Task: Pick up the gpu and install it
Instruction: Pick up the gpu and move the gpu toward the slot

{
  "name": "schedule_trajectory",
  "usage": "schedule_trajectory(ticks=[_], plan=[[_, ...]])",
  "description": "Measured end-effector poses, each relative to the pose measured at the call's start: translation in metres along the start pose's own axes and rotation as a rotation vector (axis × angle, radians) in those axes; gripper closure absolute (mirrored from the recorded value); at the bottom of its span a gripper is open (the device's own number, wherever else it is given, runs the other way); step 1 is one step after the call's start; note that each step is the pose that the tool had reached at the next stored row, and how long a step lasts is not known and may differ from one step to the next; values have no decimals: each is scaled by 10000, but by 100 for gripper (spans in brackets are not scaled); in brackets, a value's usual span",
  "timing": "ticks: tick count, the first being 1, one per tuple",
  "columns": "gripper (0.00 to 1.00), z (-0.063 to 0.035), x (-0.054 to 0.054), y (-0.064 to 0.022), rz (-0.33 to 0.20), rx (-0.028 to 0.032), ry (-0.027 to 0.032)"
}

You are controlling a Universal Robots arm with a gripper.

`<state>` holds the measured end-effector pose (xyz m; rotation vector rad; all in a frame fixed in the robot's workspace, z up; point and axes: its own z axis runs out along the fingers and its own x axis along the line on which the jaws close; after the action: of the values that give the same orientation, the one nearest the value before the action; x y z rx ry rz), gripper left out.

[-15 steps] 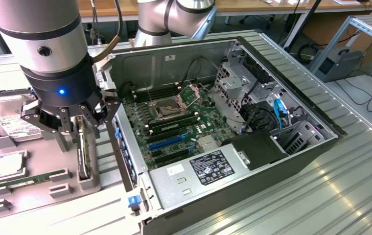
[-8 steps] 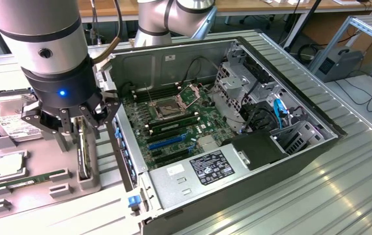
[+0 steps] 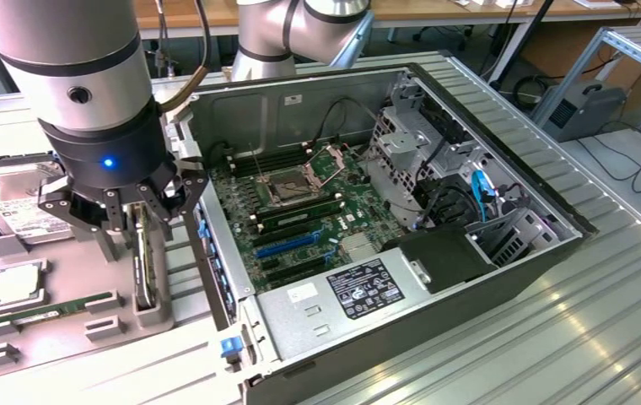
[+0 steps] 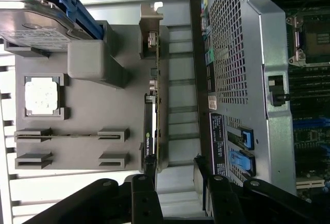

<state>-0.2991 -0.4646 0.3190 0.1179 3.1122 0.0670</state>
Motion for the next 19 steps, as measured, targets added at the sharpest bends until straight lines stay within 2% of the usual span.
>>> schedule_trajectory(ticks=[19], plan=[[58,61,1,-3,0,0,-1]])
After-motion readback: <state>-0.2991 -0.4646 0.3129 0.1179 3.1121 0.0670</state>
